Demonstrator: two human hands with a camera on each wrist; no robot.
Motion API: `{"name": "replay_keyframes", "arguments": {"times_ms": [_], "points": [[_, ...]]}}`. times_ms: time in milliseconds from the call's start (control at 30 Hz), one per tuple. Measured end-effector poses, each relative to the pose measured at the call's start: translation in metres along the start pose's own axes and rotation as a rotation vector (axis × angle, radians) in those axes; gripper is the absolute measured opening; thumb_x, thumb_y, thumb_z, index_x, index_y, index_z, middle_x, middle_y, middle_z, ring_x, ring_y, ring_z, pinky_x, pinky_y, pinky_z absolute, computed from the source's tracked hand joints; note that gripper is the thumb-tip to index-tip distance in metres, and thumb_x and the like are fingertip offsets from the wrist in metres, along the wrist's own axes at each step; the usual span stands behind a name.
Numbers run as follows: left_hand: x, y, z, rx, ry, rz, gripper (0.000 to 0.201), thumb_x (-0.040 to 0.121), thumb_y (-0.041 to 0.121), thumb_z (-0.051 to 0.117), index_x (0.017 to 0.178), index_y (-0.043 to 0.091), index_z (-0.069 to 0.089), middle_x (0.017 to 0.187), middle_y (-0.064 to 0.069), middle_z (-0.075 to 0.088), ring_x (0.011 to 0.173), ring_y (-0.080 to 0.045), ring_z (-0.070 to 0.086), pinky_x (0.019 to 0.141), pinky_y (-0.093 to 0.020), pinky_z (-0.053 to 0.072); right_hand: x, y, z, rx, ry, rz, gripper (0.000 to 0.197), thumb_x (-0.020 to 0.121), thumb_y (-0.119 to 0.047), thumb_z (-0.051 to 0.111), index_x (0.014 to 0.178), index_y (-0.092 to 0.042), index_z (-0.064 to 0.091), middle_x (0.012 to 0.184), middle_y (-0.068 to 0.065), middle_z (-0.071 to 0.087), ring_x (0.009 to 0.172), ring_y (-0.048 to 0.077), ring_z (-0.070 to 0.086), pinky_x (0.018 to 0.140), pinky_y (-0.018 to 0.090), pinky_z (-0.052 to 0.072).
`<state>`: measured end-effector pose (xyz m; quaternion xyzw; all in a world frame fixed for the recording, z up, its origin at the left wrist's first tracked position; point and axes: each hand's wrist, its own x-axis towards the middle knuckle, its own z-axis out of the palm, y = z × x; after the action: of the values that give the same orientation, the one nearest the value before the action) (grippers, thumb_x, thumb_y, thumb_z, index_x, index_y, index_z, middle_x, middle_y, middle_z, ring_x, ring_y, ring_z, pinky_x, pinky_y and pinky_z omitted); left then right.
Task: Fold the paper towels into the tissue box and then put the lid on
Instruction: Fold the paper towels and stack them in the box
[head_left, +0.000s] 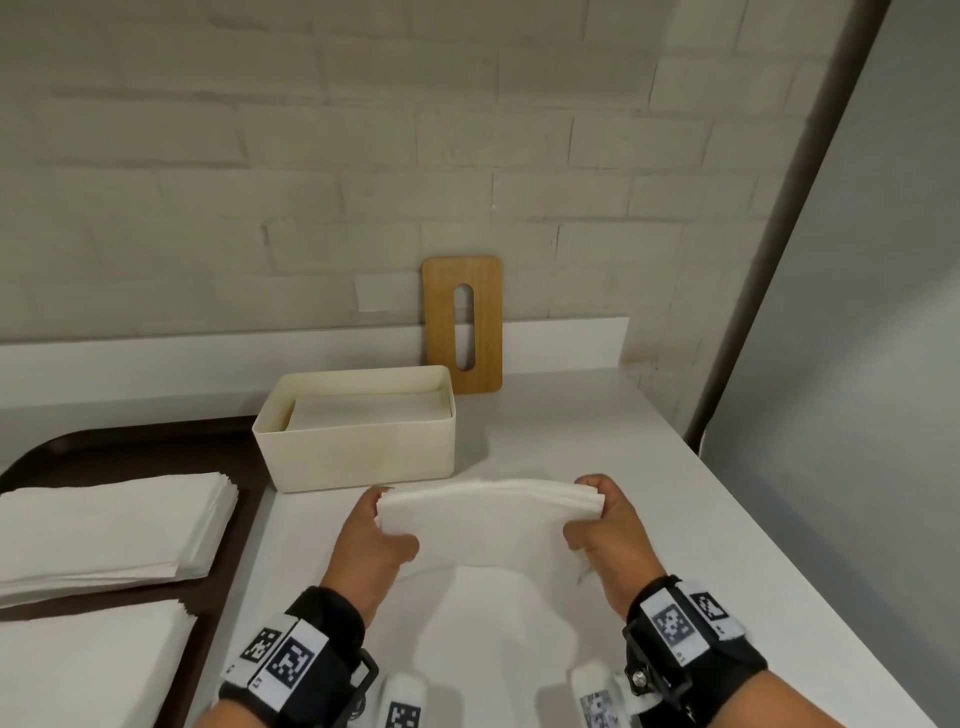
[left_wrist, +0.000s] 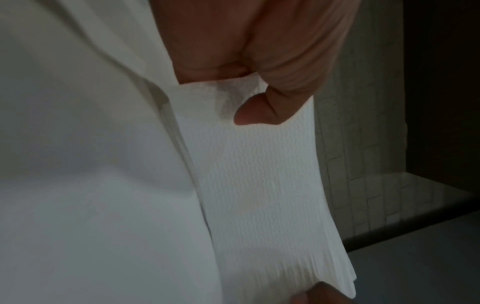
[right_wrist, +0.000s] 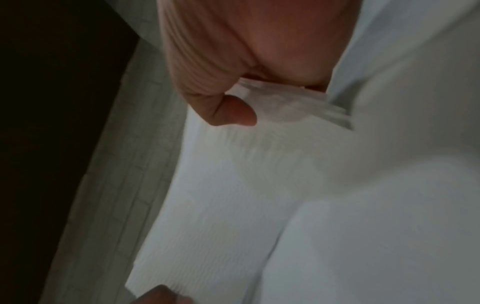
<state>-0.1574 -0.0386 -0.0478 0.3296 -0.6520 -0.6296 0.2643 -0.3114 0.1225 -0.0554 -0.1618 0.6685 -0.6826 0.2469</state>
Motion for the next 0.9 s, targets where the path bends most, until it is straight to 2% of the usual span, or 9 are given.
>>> {"name": "replay_keyframes", "arguments": {"times_ms": [133,267,367,500,633,700,767,833,900], "points": [[0.001,-0.002,0.003,-0.037,0.029,-0.003,0.035,0.072,-0.023,0.04,0.075,0.01,0.047,0.066,-0.005,0.045,0.058,-0.017,0.04,0.048,-0.018,0.034,-0.001,0.005,0.003,-0.011,0.038,0.006,0.04,0.042,0.0,0.048,0.078,-0.015,0.055,0.071,0.006,0.054,0.062,0.022,0.049,0.048,0.023,0.036],[0.004,0.009,-0.001,-0.151,0.076,0.041,0.039,0.072,-0.024,0.04,0.074,0.014,0.046,0.07,-0.005,0.044,0.064,-0.019,0.04,0.057,-0.026,0.033,-0.003,-0.015,0.005,0.075,0.024,-0.132,0.027,0.045,0.004,0.047,0.066,-0.014,0.05,0.06,0.0,0.046,0.053,0.013,0.041,0.047,0.022,0.031],[0.006,0.006,-0.006,-0.111,0.027,0.034,0.038,0.066,-0.019,0.048,0.078,0.017,0.048,0.076,-0.006,0.048,0.071,-0.022,0.045,0.058,-0.028,0.036,-0.004,-0.013,0.003,0.026,-0.03,-0.124,0.037,0.045,0.005,0.044,0.076,-0.014,0.049,0.073,0.001,0.05,0.061,0.013,0.045,0.048,0.022,0.035],[0.007,-0.012,-0.007,-0.033,-0.027,-0.037,0.038,0.071,-0.022,0.051,0.087,0.012,0.056,0.088,-0.012,0.063,0.088,-0.034,0.059,0.068,-0.032,0.047,0.0,0.009,0.001,-0.176,-0.114,0.069,0.057,0.044,0.001,0.051,0.099,-0.012,0.059,0.083,0.008,0.061,0.068,0.02,0.055,0.05,0.025,0.041],[0.008,-0.005,-0.007,-0.03,-0.033,-0.003,0.032,0.065,-0.004,0.066,0.092,0.012,0.061,0.098,-0.014,0.067,0.095,-0.033,0.062,0.078,-0.034,0.049,0.005,-0.002,0.002,-0.187,-0.025,0.032,0.039,0.062,0.016,0.059,0.085,-0.015,0.062,0.092,0.014,0.067,0.09,0.034,0.065,0.073,0.04,0.051],[0.007,0.007,-0.01,0.039,-0.056,0.084,0.033,0.069,-0.006,0.066,0.09,0.018,0.06,0.098,-0.011,0.068,0.093,-0.029,0.063,0.079,-0.033,0.051,0.004,-0.017,0.001,-0.289,0.073,-0.098,0.048,0.064,0.015,0.062,0.097,-0.018,0.055,0.101,0.006,0.059,0.104,0.031,0.059,0.083,0.038,0.048],[0.004,0.024,-0.012,0.172,-0.119,0.202,0.031,0.074,-0.009,0.064,0.087,0.019,0.06,0.091,-0.005,0.068,0.086,-0.023,0.064,0.073,-0.028,0.051,-0.005,-0.038,0.001,-0.482,0.11,-0.326,0.07,0.064,0.004,0.073,0.121,-0.025,0.046,0.115,-0.005,0.048,0.114,0.015,0.048,0.094,0.028,0.04],[-0.001,0.042,-0.008,0.207,-0.201,0.289,0.025,0.069,-0.002,0.07,0.078,0.019,0.061,0.077,0.006,0.068,0.073,-0.013,0.062,0.064,-0.019,0.05,-0.014,-0.06,0.007,-0.707,-0.068,-0.451,0.079,0.063,-0.014,0.082,0.13,-0.029,0.043,0.122,-0.013,0.046,0.117,0.006,0.044,0.103,0.027,0.033],[-0.005,0.055,-0.003,0.109,-0.227,0.342,0.023,0.059,0.007,0.072,0.074,0.019,0.061,0.069,0.01,0.067,0.067,-0.007,0.061,0.061,-0.017,0.051,-0.018,-0.072,0.019,-0.757,-0.299,-0.392,0.057,0.067,-0.02,0.082,0.118,-0.026,0.057,0.115,-0.01,0.06,0.108,0.01,0.057,0.1,0.034,0.045]]}}
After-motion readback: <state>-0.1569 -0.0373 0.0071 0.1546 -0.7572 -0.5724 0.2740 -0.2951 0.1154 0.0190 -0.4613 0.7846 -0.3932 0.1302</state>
